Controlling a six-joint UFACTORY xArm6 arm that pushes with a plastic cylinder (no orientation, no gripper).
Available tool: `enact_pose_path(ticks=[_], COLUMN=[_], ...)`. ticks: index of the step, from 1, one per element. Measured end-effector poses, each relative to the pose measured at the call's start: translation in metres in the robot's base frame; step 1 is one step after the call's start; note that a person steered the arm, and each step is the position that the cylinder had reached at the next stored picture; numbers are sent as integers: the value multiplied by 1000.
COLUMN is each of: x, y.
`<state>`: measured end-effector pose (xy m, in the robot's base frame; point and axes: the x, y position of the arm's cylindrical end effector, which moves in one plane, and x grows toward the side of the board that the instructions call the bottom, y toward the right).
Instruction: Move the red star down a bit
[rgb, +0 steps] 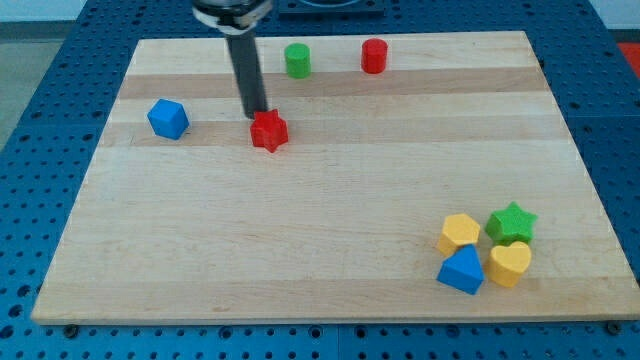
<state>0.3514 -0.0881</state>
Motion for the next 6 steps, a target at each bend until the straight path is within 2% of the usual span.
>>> enact_pose_path(ticks=[4,6], x=[13,47], y=[-2,-14])
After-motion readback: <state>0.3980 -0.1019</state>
